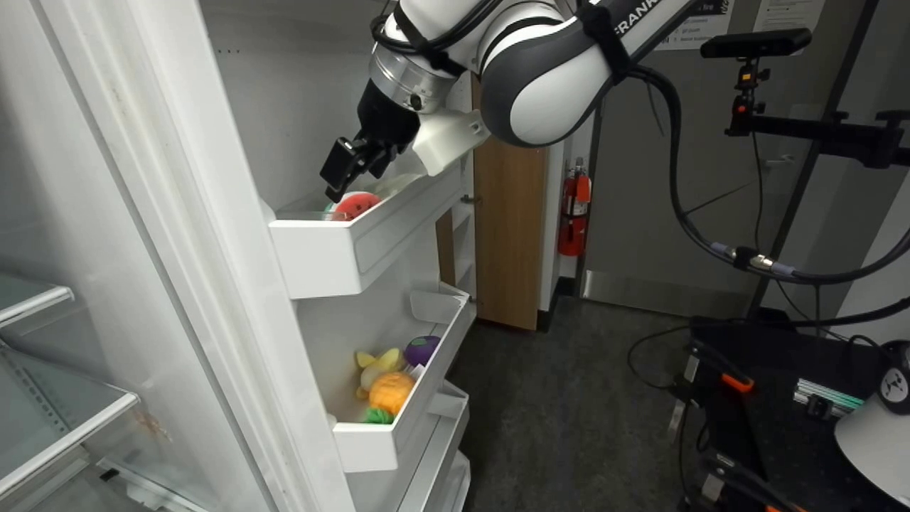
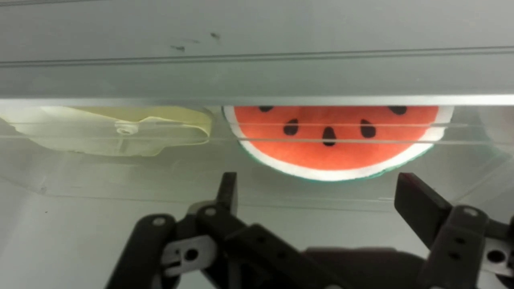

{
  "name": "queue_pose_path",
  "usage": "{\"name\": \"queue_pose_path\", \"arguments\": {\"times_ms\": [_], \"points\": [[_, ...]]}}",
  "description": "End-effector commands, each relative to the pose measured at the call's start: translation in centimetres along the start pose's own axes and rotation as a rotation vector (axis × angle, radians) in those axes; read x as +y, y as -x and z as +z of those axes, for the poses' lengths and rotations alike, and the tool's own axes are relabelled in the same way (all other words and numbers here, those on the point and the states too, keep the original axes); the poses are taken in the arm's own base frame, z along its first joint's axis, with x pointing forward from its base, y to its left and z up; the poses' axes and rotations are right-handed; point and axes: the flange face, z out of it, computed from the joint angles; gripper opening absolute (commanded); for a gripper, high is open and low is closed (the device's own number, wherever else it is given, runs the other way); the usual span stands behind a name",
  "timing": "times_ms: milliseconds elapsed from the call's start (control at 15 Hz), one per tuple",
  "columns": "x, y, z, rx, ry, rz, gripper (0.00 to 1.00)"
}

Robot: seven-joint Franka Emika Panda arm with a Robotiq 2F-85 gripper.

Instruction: Move the watermelon plush toy from the top compartment to the bottom compartment.

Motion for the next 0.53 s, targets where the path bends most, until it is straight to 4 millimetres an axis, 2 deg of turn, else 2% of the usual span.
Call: {"name": "queue_pose_path", "arguments": {"times_ms": [0, 333, 400, 467], "points": [[0.30, -0.37, 0.73, 0.017, 0.002, 0.002, 1.00], [-0.14, -0.24, 1.24, 0.008, 0.001, 0.001, 1.00], [-0.20, -0.25, 1.29, 0.007, 0.002, -0.002, 0.75], [-0.24, -0.24, 1.34, 0.006, 0.003, -0.004, 0.72]]}}
